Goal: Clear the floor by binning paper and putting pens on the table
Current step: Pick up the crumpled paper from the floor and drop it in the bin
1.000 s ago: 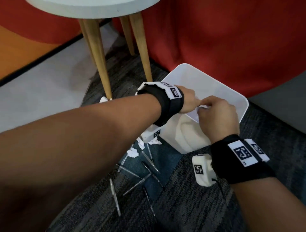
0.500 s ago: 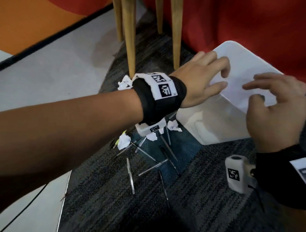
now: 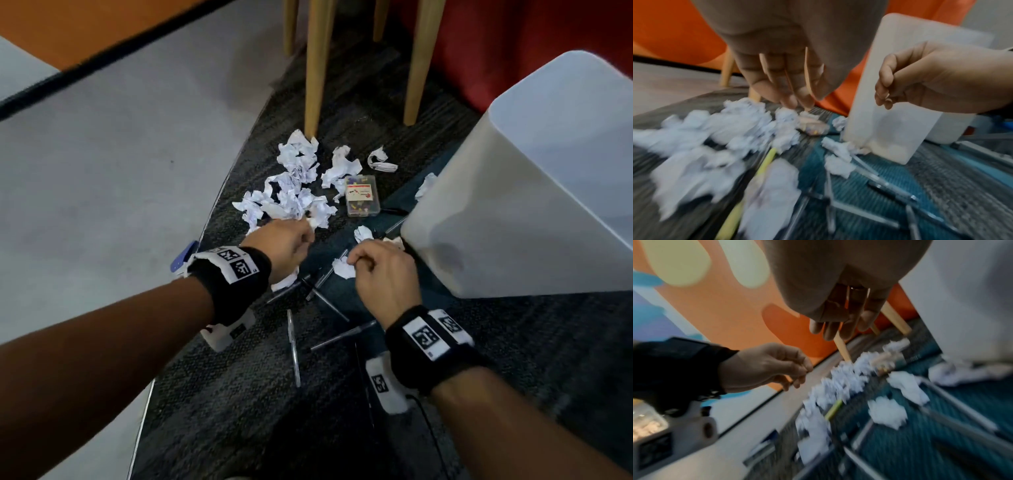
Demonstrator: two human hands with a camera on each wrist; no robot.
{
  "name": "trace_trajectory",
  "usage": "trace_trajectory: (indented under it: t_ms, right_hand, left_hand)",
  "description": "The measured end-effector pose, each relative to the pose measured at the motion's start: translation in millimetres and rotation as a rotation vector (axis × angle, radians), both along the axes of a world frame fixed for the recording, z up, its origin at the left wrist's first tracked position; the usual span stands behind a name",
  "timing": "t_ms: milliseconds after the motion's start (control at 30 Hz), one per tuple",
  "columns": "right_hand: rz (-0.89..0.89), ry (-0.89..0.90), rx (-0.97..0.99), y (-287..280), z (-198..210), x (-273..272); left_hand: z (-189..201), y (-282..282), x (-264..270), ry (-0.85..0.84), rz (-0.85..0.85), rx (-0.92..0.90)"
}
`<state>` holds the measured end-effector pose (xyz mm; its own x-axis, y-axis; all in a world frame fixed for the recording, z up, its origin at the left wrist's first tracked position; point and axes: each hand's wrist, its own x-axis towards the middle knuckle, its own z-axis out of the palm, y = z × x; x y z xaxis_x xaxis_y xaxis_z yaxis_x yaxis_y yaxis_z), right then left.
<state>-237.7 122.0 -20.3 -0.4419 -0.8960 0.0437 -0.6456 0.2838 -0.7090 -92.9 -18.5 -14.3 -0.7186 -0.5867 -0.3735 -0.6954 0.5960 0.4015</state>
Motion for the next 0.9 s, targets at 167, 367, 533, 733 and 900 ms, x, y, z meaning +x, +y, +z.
trace_trajectory:
  t_ms: [167, 367, 533, 733, 900]
  right_hand:
    - [0.117, 0.015, 0.349, -9, -40, 13]
    - [0.387, 0.123, 0.775, -7, -71, 9]
    - [0.368, 0.15, 0.809, -5, -77, 8]
    - [0.268, 0.121, 0.759, 3, -83, 4]
    - [0.108, 0.053, 0.581, 12, -74, 2]
  left_hand:
    - [-52, -1, 27, -0.243, 0.062, 0.113]
    - [-74, 12, 40, -0.34, -0.105, 0.092]
    - [-70, 12, 39, -0.32, -0.07, 0.097]
    - [-56, 12, 38, -0.151, 0.04, 0.13]
    - [-30, 8, 27, -0.132, 0.17, 0.188]
